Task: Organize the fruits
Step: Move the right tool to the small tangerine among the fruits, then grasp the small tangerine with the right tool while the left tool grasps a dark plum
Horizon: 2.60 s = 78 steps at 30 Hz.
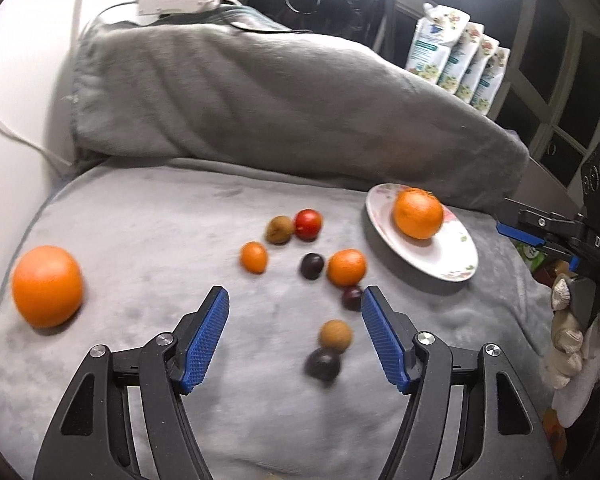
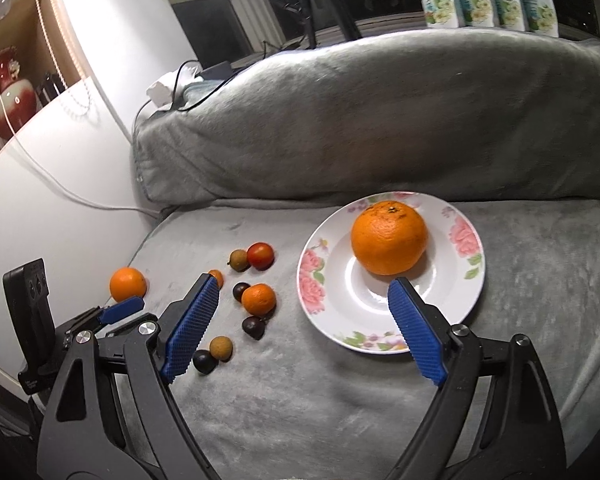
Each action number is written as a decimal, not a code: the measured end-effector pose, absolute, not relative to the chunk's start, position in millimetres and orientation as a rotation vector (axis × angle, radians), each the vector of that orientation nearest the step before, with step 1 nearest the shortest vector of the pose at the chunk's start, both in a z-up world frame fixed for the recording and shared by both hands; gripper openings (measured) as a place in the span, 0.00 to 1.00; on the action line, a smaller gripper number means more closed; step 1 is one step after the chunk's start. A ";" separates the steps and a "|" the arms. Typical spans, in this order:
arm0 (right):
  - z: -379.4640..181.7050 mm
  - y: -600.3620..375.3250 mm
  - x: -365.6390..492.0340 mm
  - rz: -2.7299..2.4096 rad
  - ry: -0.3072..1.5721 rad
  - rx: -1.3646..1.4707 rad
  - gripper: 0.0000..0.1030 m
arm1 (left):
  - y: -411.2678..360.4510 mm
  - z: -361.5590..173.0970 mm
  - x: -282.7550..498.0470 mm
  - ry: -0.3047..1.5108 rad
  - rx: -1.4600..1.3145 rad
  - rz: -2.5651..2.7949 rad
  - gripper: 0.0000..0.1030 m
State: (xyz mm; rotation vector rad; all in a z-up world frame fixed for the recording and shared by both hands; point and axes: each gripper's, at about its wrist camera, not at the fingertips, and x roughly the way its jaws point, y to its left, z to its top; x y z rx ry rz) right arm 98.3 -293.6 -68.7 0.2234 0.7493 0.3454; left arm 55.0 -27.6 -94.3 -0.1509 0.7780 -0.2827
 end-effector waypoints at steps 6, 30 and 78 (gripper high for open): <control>-75.1 -278.4 98.1 0.374 0.762 0.179 0.86 | -17.0 -99.7 55.4 0.785 -0.157 -0.258 0.67; -109.0 -212.9 126.9 0.518 0.872 0.013 0.56 | -35.8 -126.7 35.4 0.866 -0.127 -0.367 0.56; -151.2 -169.1 165.6 0.488 0.951 -0.249 0.37 | -61.1 -150.7 50.2 0.926 -0.051 -0.394 0.24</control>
